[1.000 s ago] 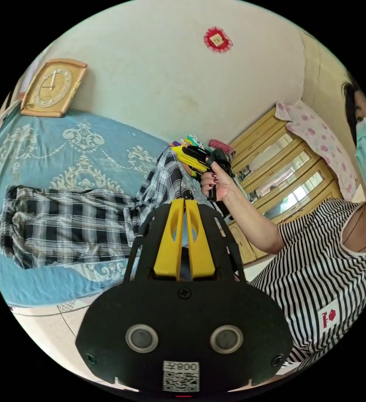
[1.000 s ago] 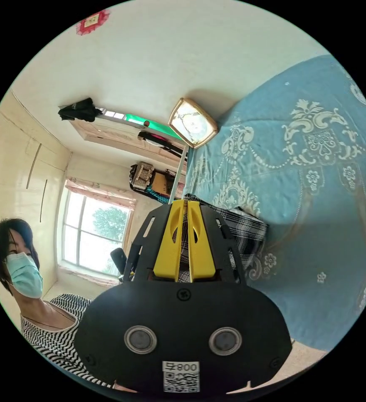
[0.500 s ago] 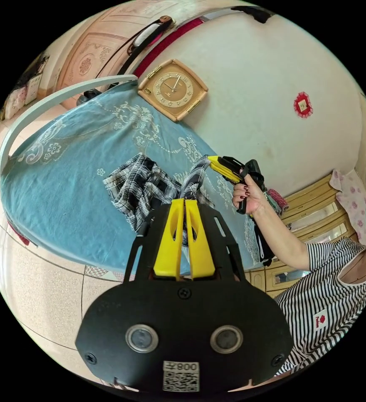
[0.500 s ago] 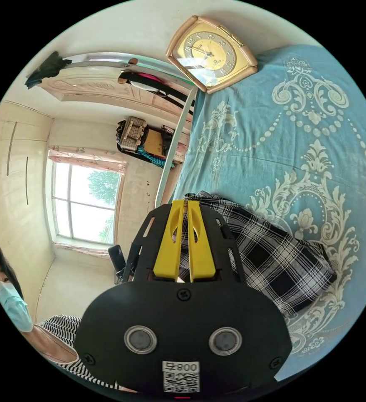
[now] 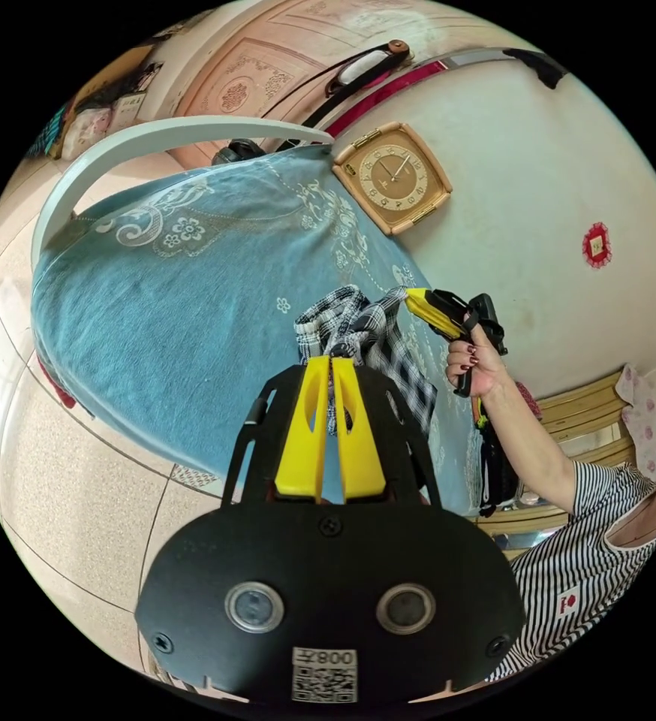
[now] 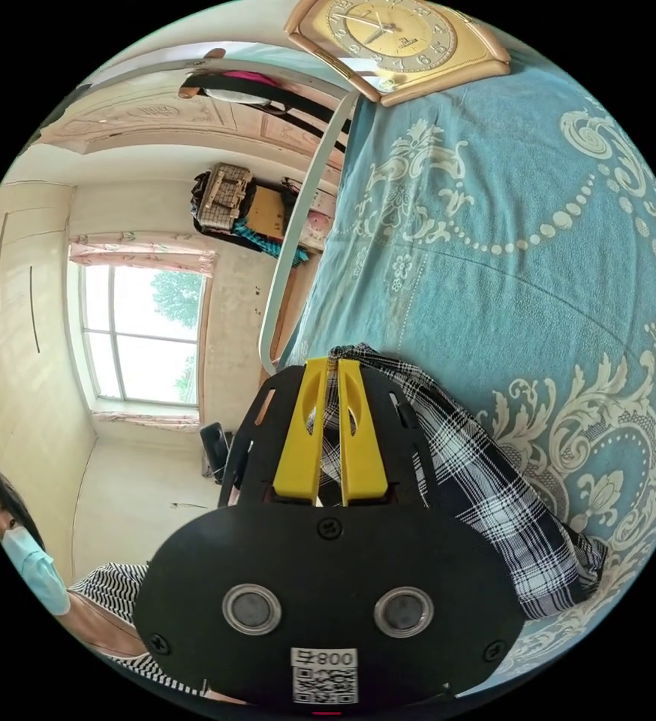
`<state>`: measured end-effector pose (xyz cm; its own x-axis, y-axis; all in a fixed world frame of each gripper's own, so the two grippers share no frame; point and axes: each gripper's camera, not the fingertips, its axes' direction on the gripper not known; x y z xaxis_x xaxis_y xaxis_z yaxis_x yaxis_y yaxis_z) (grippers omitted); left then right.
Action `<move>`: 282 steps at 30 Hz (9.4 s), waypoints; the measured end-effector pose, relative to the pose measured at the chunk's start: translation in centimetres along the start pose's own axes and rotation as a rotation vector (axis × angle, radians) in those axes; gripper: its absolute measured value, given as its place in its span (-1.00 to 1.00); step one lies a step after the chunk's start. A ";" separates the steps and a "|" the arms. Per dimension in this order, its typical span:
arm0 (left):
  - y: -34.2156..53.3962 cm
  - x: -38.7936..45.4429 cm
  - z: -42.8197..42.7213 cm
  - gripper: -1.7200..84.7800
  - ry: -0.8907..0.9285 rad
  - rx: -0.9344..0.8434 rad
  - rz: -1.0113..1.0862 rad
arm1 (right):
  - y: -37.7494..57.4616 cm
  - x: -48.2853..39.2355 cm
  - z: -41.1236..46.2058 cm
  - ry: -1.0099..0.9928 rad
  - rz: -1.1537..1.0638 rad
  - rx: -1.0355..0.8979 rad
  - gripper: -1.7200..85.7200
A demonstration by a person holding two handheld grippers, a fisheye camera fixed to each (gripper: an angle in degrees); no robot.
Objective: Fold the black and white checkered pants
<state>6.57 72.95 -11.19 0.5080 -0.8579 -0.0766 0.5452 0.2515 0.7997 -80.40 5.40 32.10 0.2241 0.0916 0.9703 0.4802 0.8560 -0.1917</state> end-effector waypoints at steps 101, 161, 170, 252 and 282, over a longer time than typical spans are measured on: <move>11.9 18.7 14.9 -0.93 -0.170 -0.458 0.649 | 22.6 23.4 -3.6 -0.322 0.352 0.031 -0.84; 9.2 16.5 16.0 -0.84 0.551 0.070 -0.230 | 56.4 13.8 -27.2 -0.416 0.180 0.153 -0.95; 13.6 30.5 27.0 -0.85 0.655 -0.099 -0.112 | 73.3 12.8 -36.2 -0.449 0.144 0.363 -0.96; 38.4 103.8 118.7 -0.96 0.610 -0.418 1.035 | 114.4 4.1 -76.0 0.988 0.299 1.160 -0.96; 44.9 89.8 136.2 -0.96 -0.277 -0.981 1.341 | 108.6 -10.4 -98.3 0.963 0.524 1.218 -0.94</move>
<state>-14.20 -53.86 98.93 0.8589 0.1573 0.4874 0.0901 0.8904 -0.4461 52.74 47.37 -13.32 0.7759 0.5512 0.3069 -0.6218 0.7503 0.2244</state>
